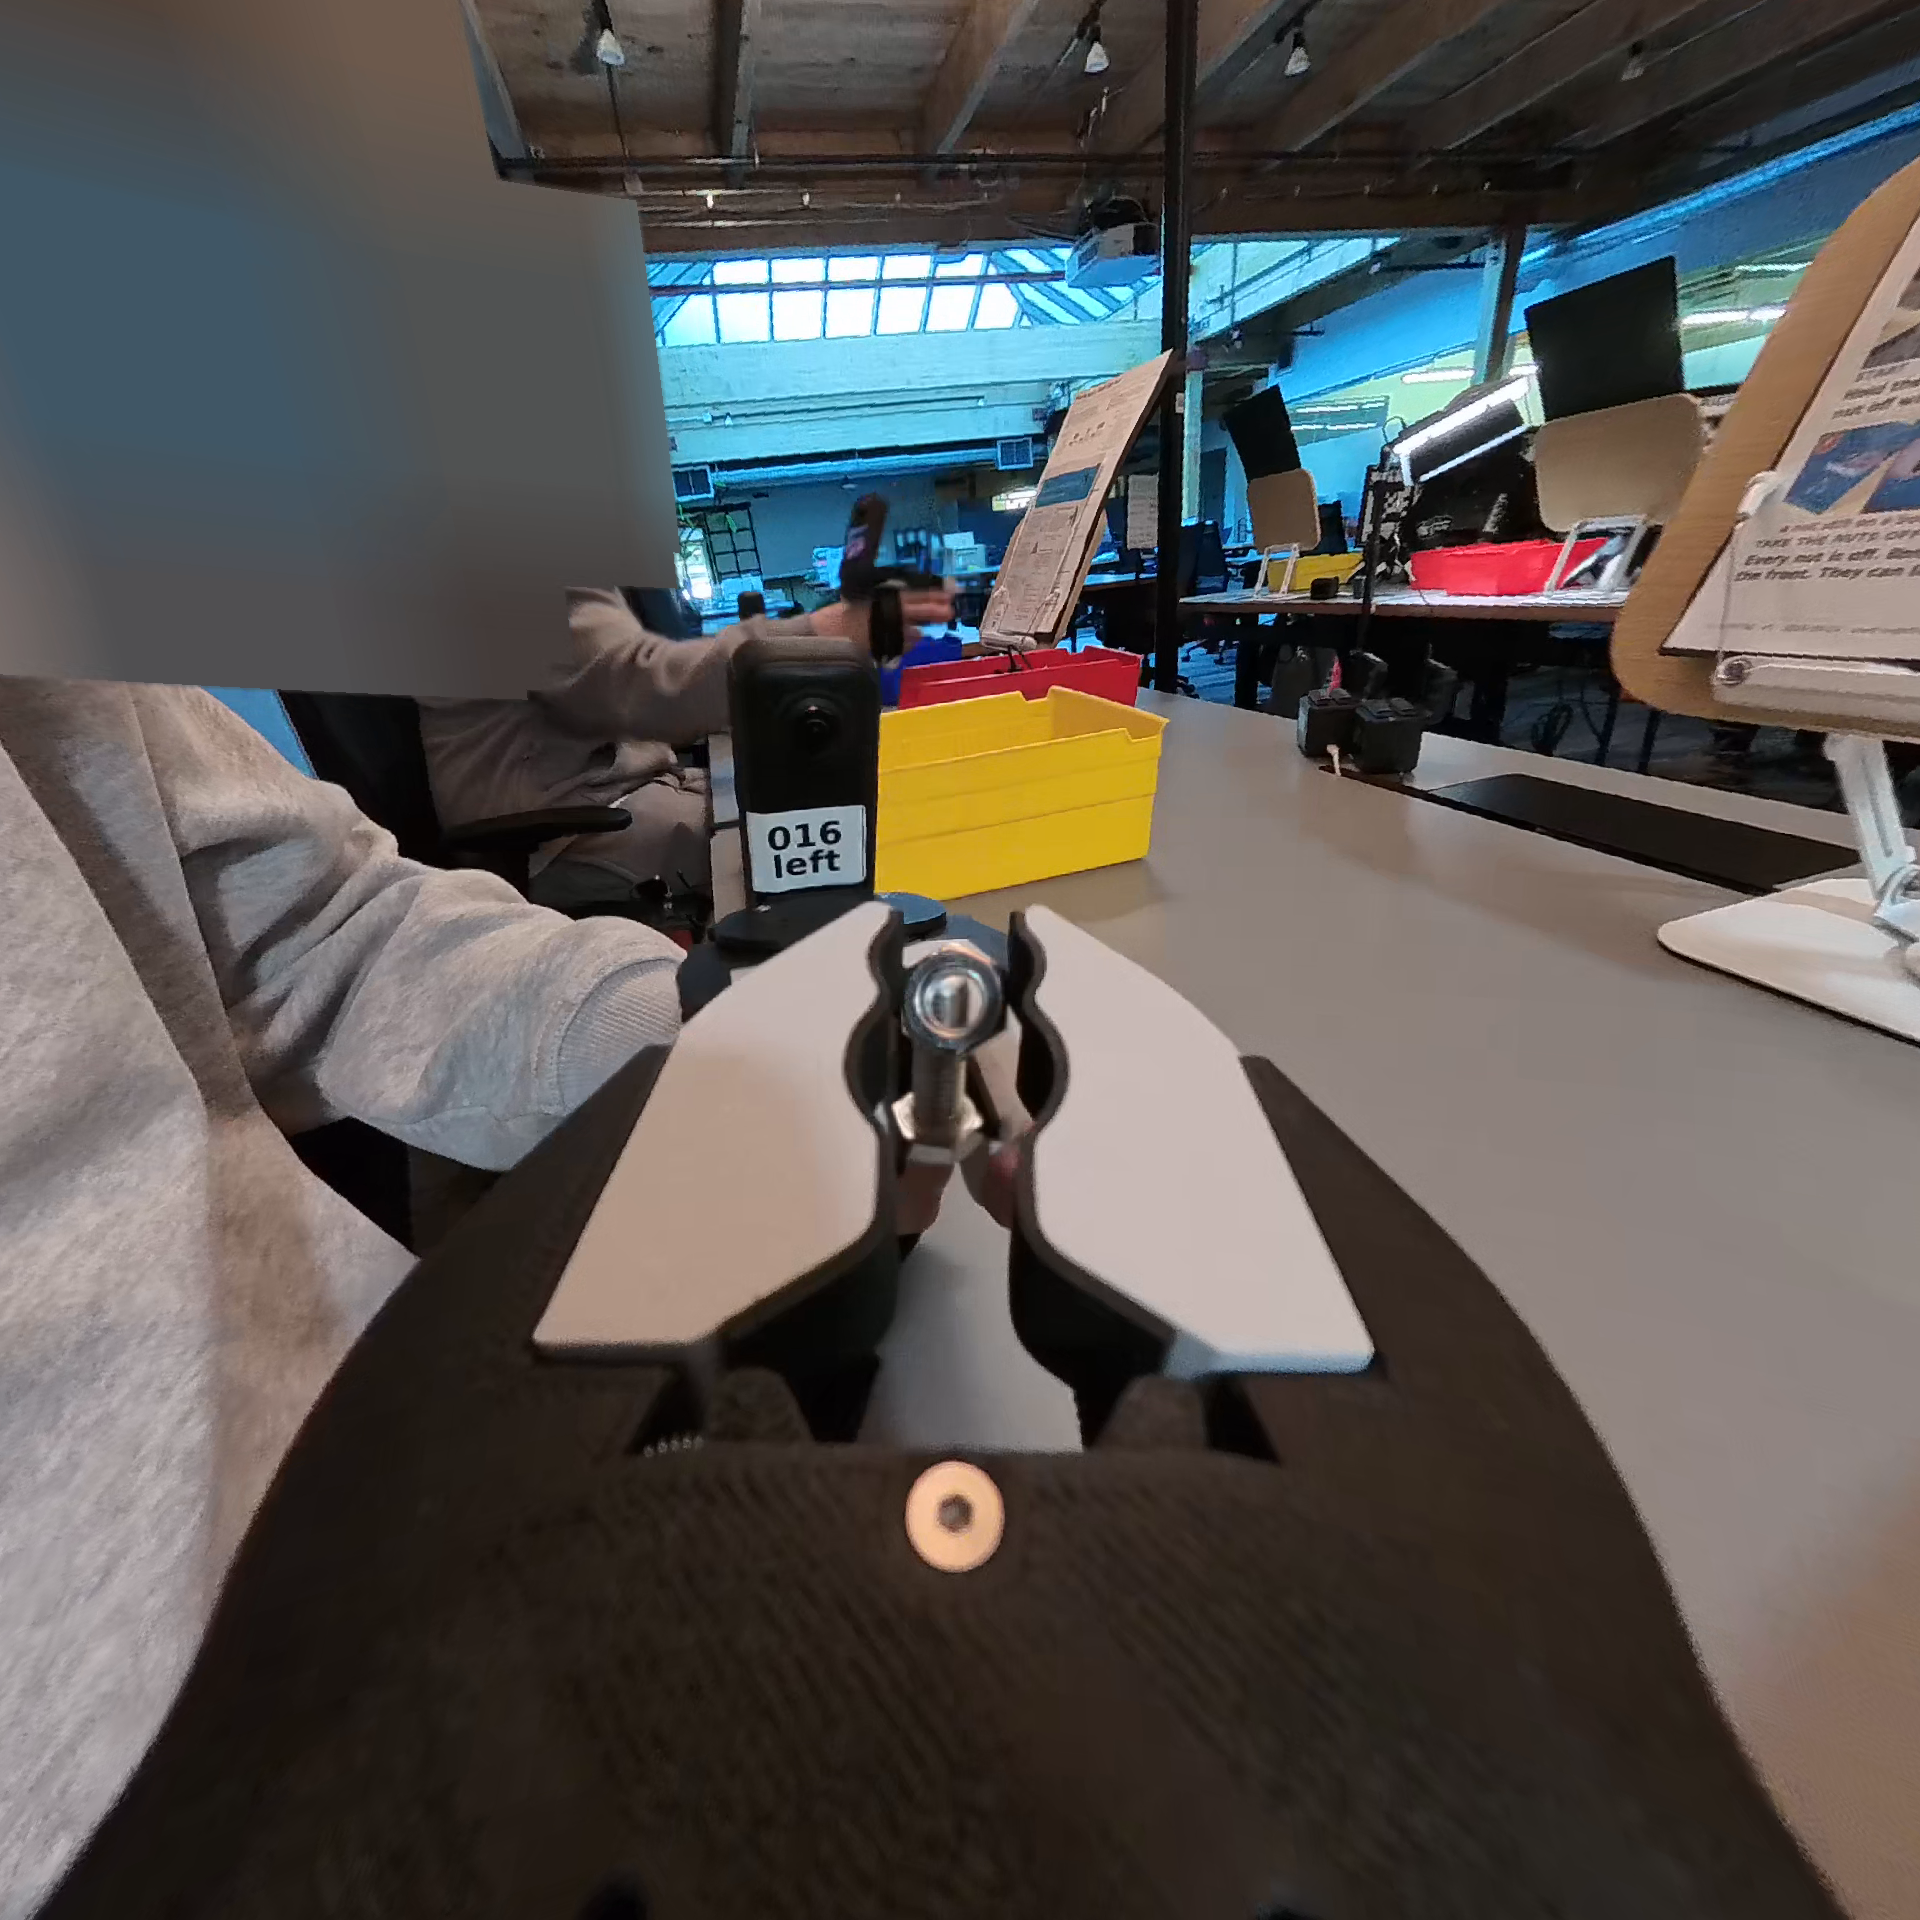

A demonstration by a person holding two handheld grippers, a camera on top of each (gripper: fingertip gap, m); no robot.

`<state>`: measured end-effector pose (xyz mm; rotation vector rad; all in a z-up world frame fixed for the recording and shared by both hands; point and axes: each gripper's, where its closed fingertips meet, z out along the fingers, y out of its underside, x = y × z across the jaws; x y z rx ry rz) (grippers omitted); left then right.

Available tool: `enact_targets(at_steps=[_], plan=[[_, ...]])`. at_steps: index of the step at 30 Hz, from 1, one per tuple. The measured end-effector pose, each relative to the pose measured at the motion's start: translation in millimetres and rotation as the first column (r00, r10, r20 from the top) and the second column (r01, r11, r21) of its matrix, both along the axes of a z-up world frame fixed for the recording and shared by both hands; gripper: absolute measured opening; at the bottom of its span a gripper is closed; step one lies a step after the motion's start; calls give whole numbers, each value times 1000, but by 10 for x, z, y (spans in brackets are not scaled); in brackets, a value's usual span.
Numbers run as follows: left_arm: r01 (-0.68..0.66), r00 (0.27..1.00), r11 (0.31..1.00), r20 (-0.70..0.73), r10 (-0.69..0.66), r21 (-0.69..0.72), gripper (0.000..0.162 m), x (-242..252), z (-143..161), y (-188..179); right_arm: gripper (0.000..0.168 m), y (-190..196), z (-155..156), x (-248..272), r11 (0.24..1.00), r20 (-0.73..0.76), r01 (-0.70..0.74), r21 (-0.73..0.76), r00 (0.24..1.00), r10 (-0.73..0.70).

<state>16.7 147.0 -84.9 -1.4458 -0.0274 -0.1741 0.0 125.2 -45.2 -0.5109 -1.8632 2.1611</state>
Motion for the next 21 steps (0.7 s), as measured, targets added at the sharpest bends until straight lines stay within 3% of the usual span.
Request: enact_targets(at_steps=[9, 13, 16, 18, 21], plan=[[-8, 1000, 1000, 27, 7, 13, 17, -42, 19, -21, 19, 348, 216, -152, 990, 21, 91, -112, 996, -89], [-9, 1000, 1000, 18, 9, 3, 18, -36, -1, -15, 19, 815, 529, -259, 959, -95, 284, -18, 954, -285], [-12, 1000, 1000, 22, 12, 5, 18, -47, -2, -17, 19, 1511, 841, -350, 849, -200, 527, 48, 838, -508], [-14, 1000, 1000, 27, 14, 7, 18, -55, -2, -17, 19, 2034, 858, -432, 742, -206, 659, 124, 748, -631], [-11, 1000, 1000, 29, 11, 5, 18, -51, -6, -11, 19, 2801, 282, -611, 557, -55, 727, 401, 626, -778]])
